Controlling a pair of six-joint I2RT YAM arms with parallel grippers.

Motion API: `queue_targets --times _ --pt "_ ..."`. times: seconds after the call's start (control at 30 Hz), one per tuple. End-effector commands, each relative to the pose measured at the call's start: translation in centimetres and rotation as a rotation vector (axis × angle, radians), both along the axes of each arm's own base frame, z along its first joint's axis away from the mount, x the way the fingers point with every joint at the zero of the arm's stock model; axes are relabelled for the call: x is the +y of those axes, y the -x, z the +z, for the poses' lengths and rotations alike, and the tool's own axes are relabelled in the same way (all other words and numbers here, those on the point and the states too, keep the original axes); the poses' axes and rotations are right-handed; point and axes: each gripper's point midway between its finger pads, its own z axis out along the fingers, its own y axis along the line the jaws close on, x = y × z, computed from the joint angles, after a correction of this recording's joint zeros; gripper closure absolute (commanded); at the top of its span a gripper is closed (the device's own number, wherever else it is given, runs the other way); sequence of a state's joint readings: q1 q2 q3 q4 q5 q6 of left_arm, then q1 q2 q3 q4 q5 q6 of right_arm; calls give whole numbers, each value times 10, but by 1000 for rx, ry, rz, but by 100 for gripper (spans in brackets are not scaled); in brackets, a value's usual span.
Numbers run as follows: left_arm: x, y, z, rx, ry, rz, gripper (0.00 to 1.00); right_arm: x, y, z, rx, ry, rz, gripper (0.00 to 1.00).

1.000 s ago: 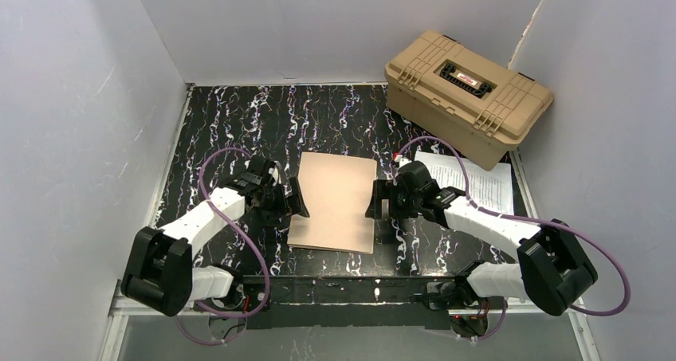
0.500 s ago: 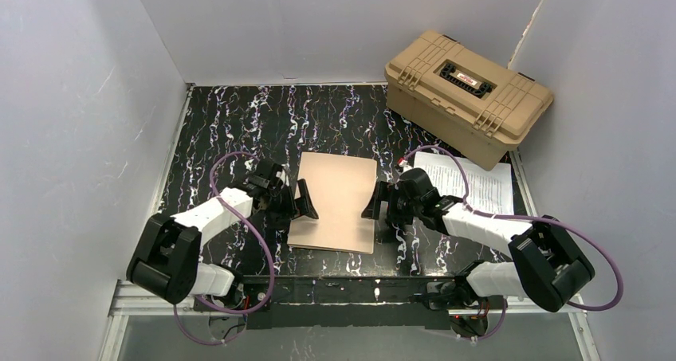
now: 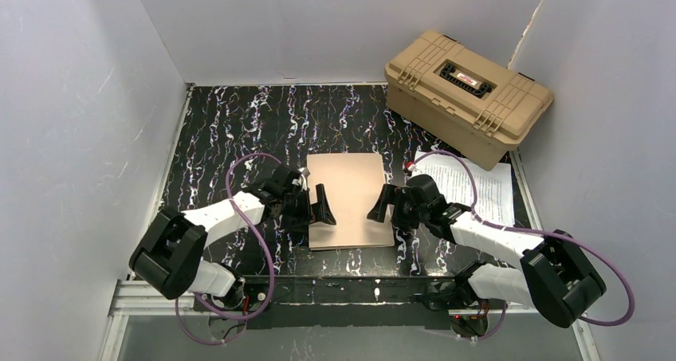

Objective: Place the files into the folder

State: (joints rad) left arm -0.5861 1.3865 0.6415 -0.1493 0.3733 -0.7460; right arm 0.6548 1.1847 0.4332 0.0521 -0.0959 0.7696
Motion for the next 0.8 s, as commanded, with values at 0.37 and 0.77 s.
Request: queue_targets --times 0.37,0.77 --pt "50 33 -23 37 -183 144 11 -25 20 -1 14 86 -4 4" --pt "68 46 -40 87 -255 211 41 -28 21 5 10 92 -10 6"
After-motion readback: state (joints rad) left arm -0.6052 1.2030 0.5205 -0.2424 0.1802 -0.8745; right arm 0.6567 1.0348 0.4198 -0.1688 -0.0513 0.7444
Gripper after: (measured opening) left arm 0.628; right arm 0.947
